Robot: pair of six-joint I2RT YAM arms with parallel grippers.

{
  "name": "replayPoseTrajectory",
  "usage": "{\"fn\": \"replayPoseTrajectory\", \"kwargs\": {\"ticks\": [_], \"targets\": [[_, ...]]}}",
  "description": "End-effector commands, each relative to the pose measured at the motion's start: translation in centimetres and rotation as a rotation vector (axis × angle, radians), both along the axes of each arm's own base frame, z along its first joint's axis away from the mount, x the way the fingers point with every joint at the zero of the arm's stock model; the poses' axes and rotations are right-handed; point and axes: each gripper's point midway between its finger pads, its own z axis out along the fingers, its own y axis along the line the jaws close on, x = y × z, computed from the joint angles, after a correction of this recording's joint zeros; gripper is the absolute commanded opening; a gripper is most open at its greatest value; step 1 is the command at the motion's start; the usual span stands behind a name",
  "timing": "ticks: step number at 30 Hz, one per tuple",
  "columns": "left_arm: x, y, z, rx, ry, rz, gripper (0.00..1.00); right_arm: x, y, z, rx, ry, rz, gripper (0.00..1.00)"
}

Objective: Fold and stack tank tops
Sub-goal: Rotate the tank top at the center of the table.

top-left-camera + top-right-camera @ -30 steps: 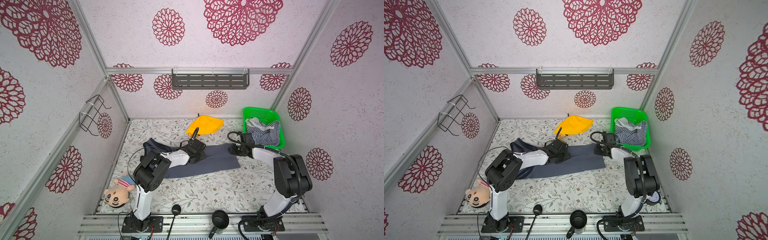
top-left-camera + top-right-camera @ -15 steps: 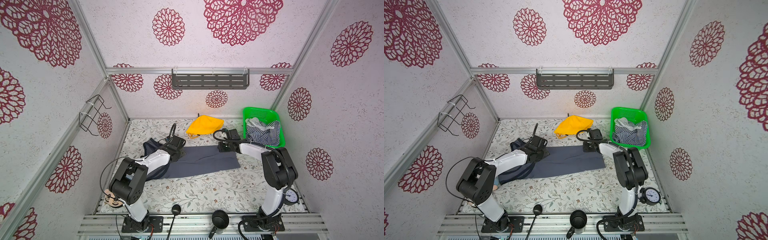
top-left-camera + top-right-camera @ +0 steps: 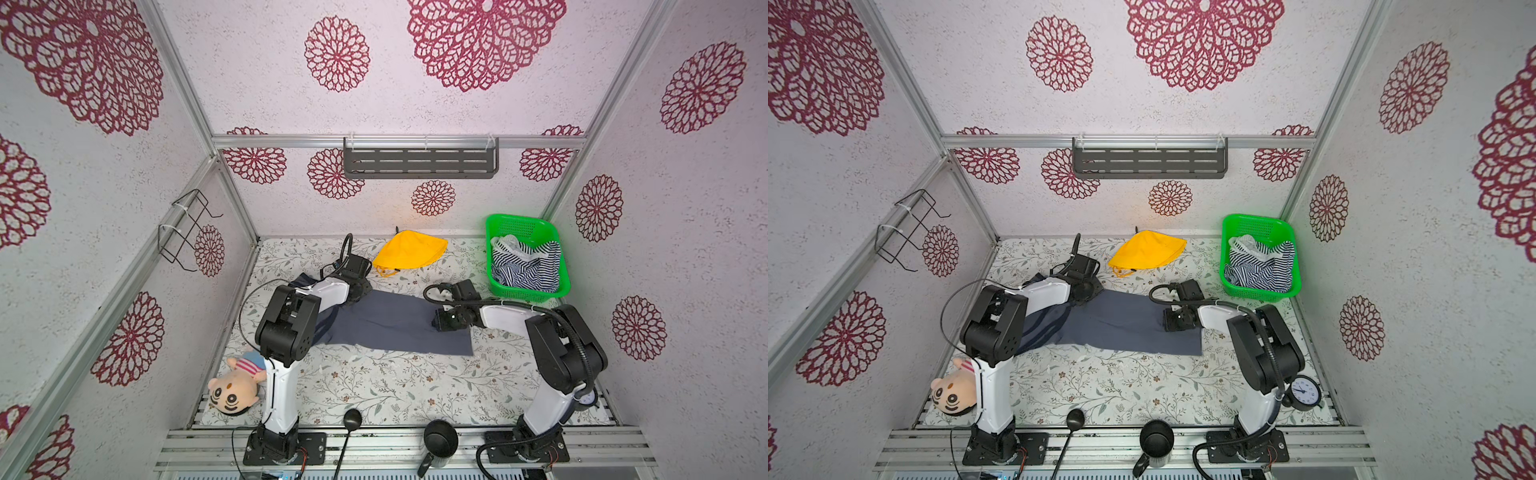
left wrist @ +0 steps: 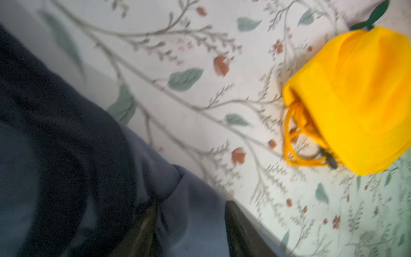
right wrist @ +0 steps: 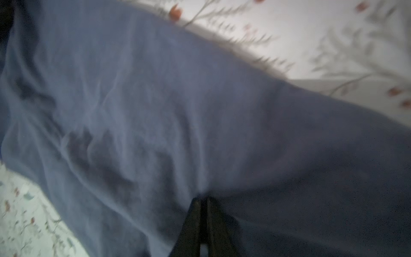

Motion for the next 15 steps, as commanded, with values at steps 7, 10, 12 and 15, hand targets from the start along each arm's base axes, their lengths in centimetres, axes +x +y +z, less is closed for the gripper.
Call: {"fn": "replayPoseTrajectory", "kwargs": {"ticks": [7,10,12,15], "targets": [[6.0,-2.6,0.0,-0.081,-0.025,-0.060,0.54,-9.0,11.3,3.3,0.363,0.143,0.234,0.15],[5.5,-1.6,4.4,-0.008,-0.081,-0.103,0.58,-8.3,11.2,6.3,0.400,0.064,0.247,0.17],[4.1,0.1,8.4,0.095,-0.110,-0.136,0.62,-7.1,9.5,7.7,0.333,-0.009,0.224,0.20],[1.1,3.5,11.4,0.192,-0.096,-0.140,0.69,-5.2,6.9,8.4,0.213,-0.083,0.186,0.24]]}}
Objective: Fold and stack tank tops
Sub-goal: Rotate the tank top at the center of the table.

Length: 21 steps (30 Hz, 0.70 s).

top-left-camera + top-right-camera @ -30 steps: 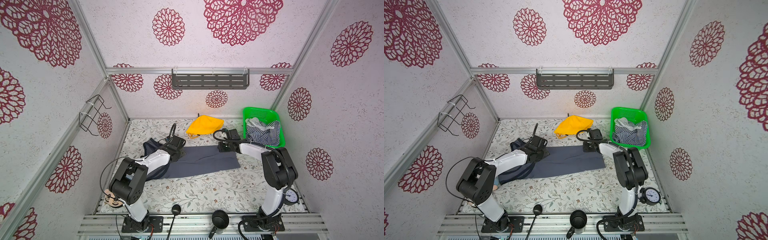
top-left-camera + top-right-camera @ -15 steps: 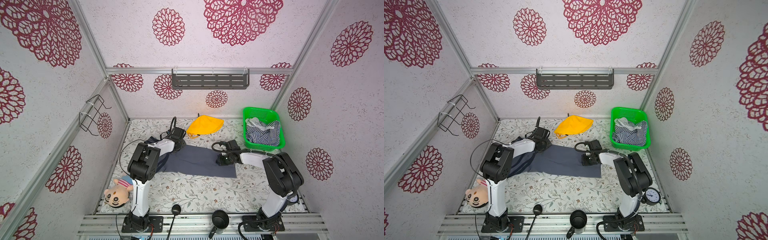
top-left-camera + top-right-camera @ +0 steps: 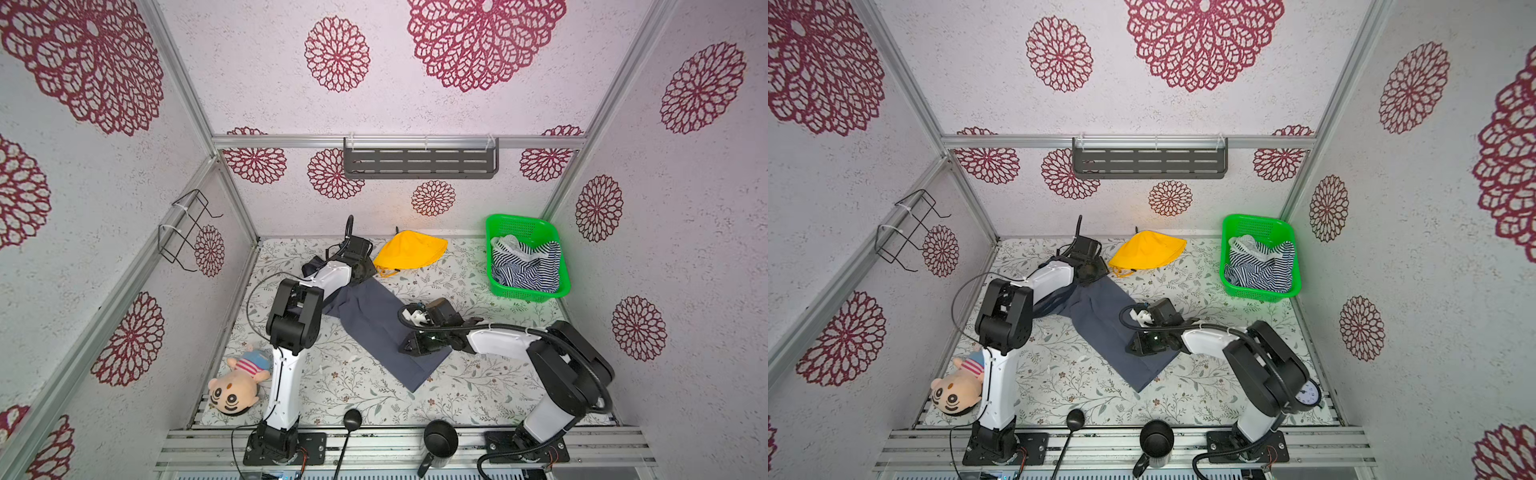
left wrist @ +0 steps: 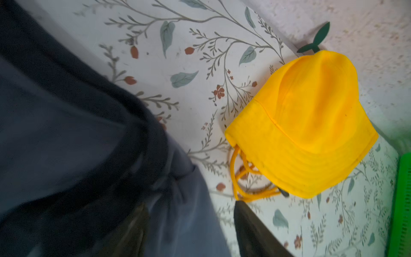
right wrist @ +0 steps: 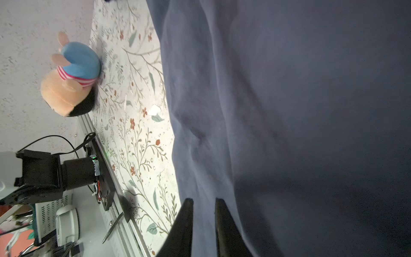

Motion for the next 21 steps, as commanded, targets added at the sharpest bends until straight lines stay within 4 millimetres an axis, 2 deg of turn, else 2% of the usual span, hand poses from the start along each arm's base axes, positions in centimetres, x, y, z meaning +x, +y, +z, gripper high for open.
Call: {"fn": "replayPoseTrajectory", "kwargs": {"ticks": [1,3,6,8,10,13,17,19,21], "targets": [[-3.0,4.8,8.1,0.126,-0.084,0.003,0.69,3.2,-2.2,3.2,-0.066,-0.149,-0.051,0.24],[-5.5,7.5,7.2,0.134,-0.056,0.061,0.69,4.5,-3.0,2.8,-0.095,-0.164,-0.080,0.23],[-8.6,11.4,4.1,0.078,-0.011,0.183,0.68,6.0,-3.4,1.6,-0.148,-0.169,-0.093,0.19],[-9.9,13.5,2.1,0.042,0.005,0.254,0.67,6.6,-3.4,0.7,-0.171,-0.163,-0.089,0.17],[-10.2,15.1,0.8,0.028,0.019,0.302,0.65,6.7,-3.4,-0.2,-0.195,-0.155,-0.083,0.16],[-9.2,16.4,-0.7,0.003,0.036,0.340,0.64,6.7,-3.7,-1.4,-0.221,-0.141,-0.078,0.16],[-6.1,16.7,-2.6,-0.064,0.046,0.369,0.63,6.4,-3.7,-3.2,-0.251,-0.121,-0.076,0.16],[-4.8,16.9,-4.5,-0.077,0.079,0.383,0.62,5.9,-3.2,-4.1,-0.259,-0.108,-0.061,0.16],[-3.2,17.0,-5.3,-0.086,0.100,0.390,0.62,5.1,-2.5,-5.1,-0.258,-0.084,-0.039,0.15]]}}
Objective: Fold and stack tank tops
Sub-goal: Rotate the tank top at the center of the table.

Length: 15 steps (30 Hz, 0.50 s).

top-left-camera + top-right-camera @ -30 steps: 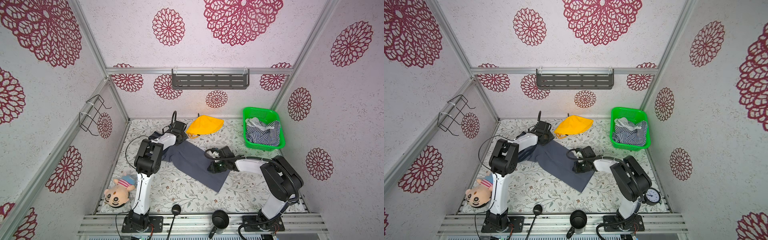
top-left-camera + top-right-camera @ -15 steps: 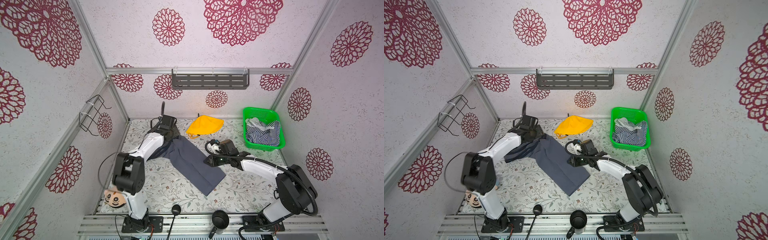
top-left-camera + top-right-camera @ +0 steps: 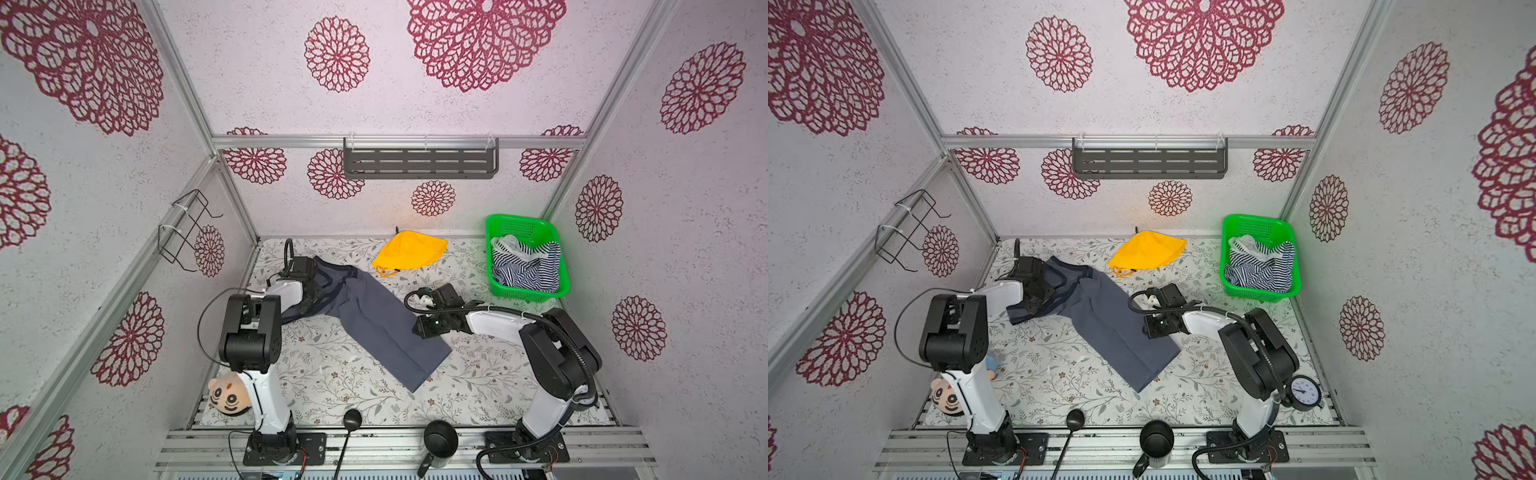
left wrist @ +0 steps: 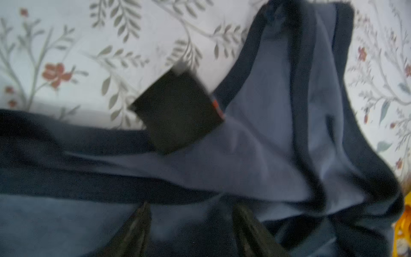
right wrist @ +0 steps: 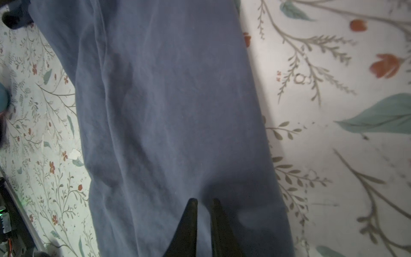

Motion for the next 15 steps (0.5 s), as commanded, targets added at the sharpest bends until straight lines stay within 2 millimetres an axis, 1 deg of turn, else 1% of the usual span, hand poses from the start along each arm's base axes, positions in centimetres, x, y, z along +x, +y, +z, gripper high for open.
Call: {"fn": "replayPoseTrajectory", "kwargs": {"ticks": [1,4,8,12,14,15], "targets": [[3.4,0.1,-0.8,-0.060,-0.034,0.031,0.63,-1.3,1.3,-1.5,-0.009,0.020,0.045,0.15],[5.8,0.9,-1.6,-0.076,-0.039,0.057,0.63,-3.1,3.7,-2.3,0.041,0.064,0.084,0.16],[8.5,1.9,-3.5,-0.107,-0.023,0.078,0.63,-5.4,7.7,-2.6,0.097,0.101,0.144,0.15],[10.7,3.0,-5.1,-0.131,-0.020,0.094,0.64,-7.0,11.5,-2.3,0.140,0.111,0.207,0.15],[11.9,3.4,-5.5,-0.140,-0.023,0.084,0.64,-7.2,13.2,-1.6,0.168,0.104,0.240,0.16],[12.6,3.5,-5.7,-0.146,-0.031,0.072,0.64,-7.1,14.0,-0.7,0.197,0.096,0.252,0.16]]}}
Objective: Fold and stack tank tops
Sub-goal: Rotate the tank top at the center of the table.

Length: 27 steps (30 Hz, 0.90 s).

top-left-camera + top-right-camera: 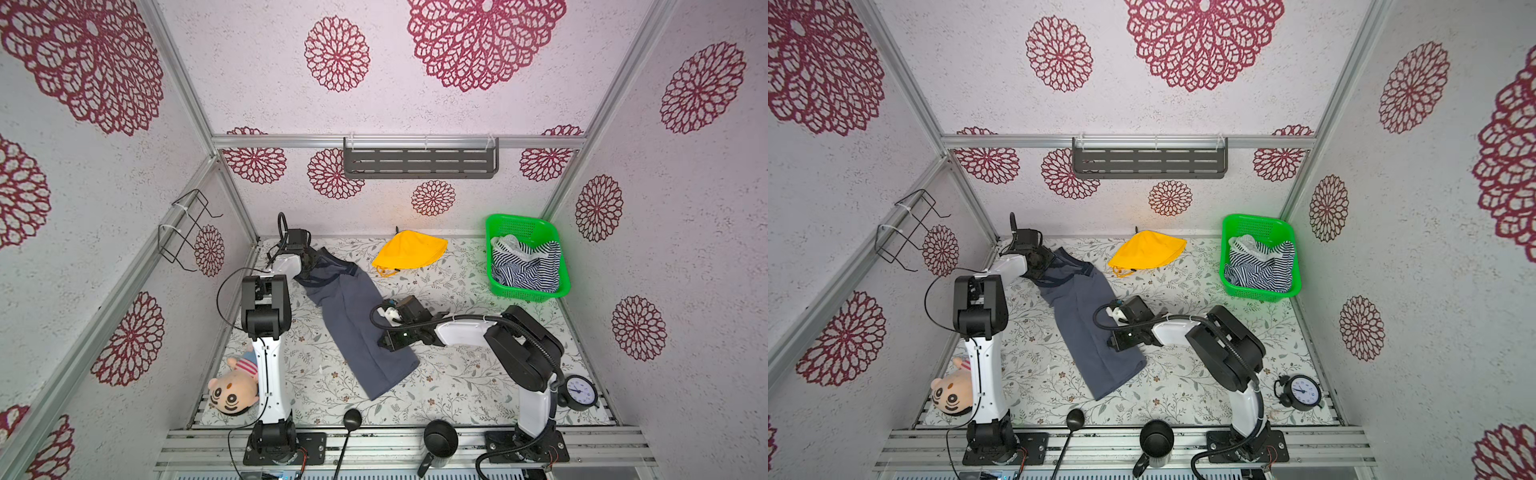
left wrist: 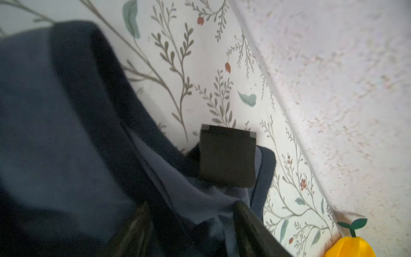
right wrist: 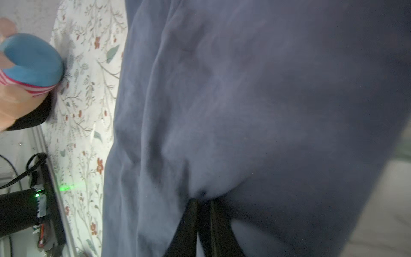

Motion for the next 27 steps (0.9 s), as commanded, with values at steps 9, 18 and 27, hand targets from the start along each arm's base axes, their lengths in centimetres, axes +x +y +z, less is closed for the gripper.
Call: {"fn": "replayPoseTrajectory", "kwargs": {"ticks": [9,18,27], "targets": [[2.1,-1.4,-3.3,-0.074,0.049,-0.183,0.65,3.5,-0.7,7.3,0.080,-0.111,-0.067,0.24],[0.4,-3.2,-4.3,-0.030,0.109,-0.220,0.70,3.5,-5.3,4.7,-0.129,-0.127,-0.161,0.44],[1.3,-9.4,-6.1,-0.049,0.136,-0.321,0.70,2.4,-3.9,2.3,-0.130,-0.084,-0.168,0.28]]}}
